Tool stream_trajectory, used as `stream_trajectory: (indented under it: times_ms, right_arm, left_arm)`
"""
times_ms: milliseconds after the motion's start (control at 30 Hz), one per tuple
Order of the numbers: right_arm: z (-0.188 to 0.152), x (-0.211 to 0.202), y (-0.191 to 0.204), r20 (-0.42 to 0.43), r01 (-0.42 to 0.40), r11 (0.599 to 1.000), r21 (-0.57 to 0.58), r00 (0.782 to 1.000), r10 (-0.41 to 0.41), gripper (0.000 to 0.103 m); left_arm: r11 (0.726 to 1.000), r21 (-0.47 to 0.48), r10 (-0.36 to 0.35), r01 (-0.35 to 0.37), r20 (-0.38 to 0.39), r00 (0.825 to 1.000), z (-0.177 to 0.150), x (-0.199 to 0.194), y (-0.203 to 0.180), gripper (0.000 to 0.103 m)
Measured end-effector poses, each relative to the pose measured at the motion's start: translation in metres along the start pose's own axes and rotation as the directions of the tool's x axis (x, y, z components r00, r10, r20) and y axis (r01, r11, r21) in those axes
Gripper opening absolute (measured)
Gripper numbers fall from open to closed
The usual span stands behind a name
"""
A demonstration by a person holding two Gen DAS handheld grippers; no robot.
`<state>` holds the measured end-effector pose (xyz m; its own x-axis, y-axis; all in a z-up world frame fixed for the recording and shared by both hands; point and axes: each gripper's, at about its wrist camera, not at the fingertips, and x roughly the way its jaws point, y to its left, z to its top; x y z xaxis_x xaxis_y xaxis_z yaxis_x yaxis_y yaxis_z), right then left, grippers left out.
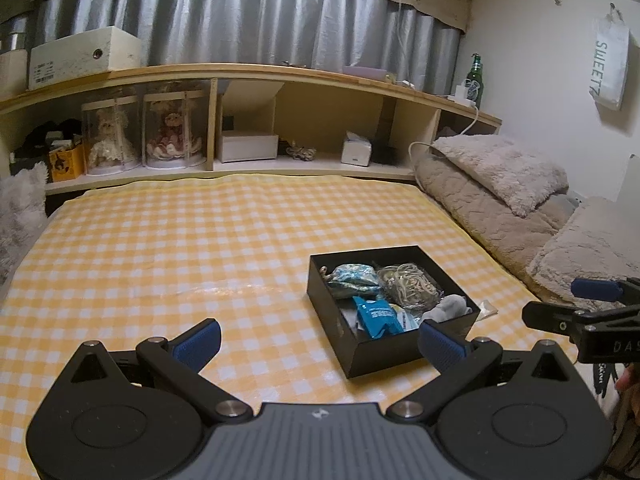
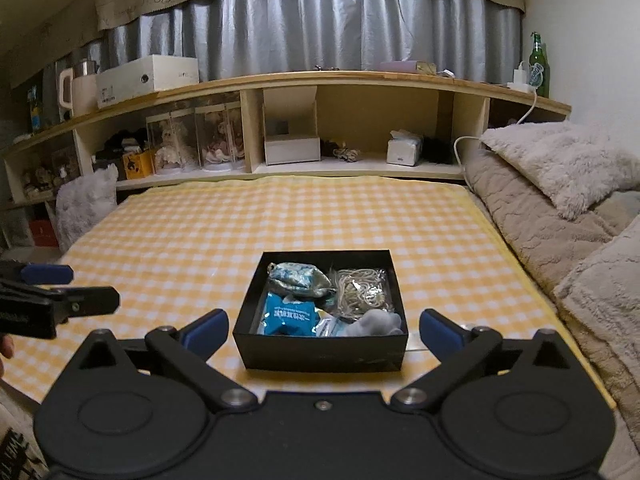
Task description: Organize soft objects
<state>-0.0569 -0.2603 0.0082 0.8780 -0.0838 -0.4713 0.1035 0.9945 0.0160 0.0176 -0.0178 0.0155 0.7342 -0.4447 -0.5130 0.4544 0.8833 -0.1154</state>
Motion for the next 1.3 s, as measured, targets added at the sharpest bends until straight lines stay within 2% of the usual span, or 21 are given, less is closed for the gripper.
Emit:
stream_trajectory:
  times_ms: [267,1300]
  right_arm:
    - [-0.0039,-0.0032,-0.0021,0.025,-0.008,1.0,0.005,1.0,0.007,0.103]
    - [-0.0065,-0.0069,-0.0033,0.048,-0.008,1.0,0.023,0.999,0.007,0.103]
  left_arm:
    - [0.999,0.024,0.037,-0.037,0.01,0.999,-0.0052,0.0018,-0.0001,0.103]
    - [0.999,0.017,0.04,-0.04,0.034,0.999,-0.0054,-0.004,-0.0011,0.103]
